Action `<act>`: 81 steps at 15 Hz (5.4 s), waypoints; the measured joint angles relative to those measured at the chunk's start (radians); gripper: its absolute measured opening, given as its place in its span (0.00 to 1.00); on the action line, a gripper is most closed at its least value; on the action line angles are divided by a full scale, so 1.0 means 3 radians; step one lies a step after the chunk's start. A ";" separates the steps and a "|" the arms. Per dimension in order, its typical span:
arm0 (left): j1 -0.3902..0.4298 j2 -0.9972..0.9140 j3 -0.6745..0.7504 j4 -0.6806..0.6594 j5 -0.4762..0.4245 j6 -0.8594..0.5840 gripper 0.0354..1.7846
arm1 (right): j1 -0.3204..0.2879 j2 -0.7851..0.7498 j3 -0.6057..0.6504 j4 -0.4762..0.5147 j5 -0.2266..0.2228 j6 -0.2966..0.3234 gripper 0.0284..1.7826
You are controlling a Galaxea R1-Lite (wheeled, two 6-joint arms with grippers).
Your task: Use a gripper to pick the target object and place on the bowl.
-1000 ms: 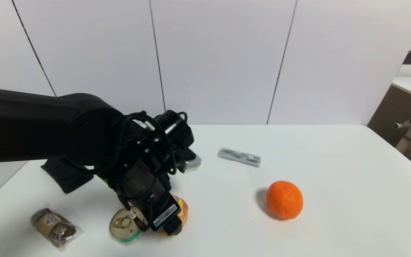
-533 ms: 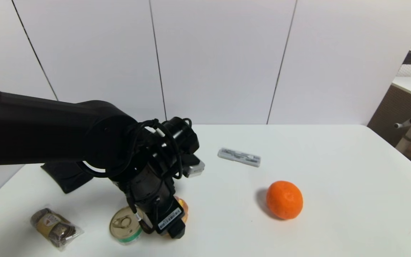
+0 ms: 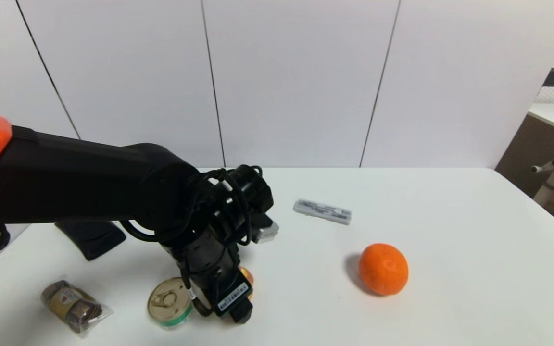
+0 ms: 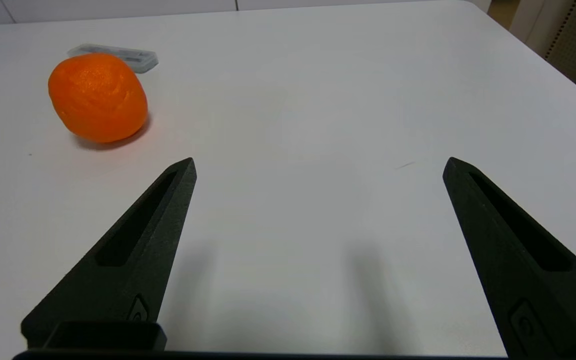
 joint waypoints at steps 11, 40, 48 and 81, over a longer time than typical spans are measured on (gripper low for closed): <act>0.0057 -0.0126 -0.0018 -0.0285 0.0020 0.0013 0.45 | 0.0000 0.0000 0.0000 0.0000 0.0001 0.0001 0.96; 0.1504 0.0282 -0.1081 -0.0553 0.0284 0.0026 0.69 | 0.0000 0.0000 0.0000 0.0000 0.0000 0.0000 0.96; 0.1498 0.0215 -0.1147 -0.0558 0.0284 0.0172 0.86 | 0.0000 0.0000 0.0000 0.0000 0.0001 0.0001 0.96; 0.2421 -0.5614 0.4560 -0.2848 0.0032 -0.0094 0.94 | 0.0000 0.0000 0.0000 0.0001 0.0001 0.0001 0.96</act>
